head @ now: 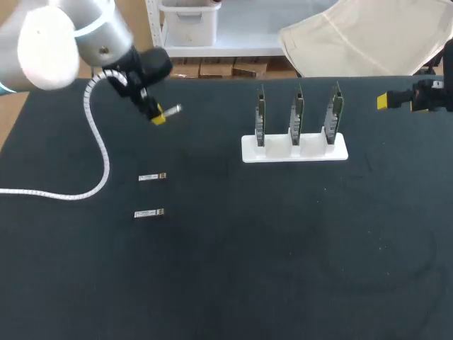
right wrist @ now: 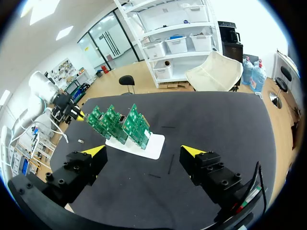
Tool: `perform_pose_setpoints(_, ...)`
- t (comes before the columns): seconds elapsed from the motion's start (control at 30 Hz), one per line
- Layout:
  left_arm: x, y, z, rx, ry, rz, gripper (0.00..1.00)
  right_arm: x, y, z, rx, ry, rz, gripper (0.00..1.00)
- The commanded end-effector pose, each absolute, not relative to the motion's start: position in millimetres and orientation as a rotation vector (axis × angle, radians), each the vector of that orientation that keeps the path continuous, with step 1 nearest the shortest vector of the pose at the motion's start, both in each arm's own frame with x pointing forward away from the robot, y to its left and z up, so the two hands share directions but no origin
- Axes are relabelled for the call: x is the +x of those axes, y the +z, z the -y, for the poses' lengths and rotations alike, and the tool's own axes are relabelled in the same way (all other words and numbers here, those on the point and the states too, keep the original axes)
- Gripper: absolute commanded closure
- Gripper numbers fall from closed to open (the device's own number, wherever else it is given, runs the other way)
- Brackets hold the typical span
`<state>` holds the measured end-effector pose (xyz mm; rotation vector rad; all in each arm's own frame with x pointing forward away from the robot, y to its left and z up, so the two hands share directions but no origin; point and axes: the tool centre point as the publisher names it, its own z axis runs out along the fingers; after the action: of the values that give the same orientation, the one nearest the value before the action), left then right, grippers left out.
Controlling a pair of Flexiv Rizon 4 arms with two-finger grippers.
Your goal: Pick up the optical module with the left hand, and insert it into the network port with the right hand.
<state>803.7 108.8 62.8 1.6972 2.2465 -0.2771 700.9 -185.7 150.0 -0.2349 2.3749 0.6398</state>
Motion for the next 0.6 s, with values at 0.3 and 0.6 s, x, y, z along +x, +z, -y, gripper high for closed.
perform_pose_setpoints(0.3, 795.7, 127.9, -109.5, 1.535, -0.294, -2.015, 1.00, 699.7, 150.7, 184.9, -0.231, 0.633, -2.376, 0.00)
perform_pose_setpoints(0.6, 795.7, 127.9, -109.5, 1.535, -0.294, -2.015, 1.00, 699.7, 150.7, 184.9, -0.231, 0.633, -2.376, 0.00)
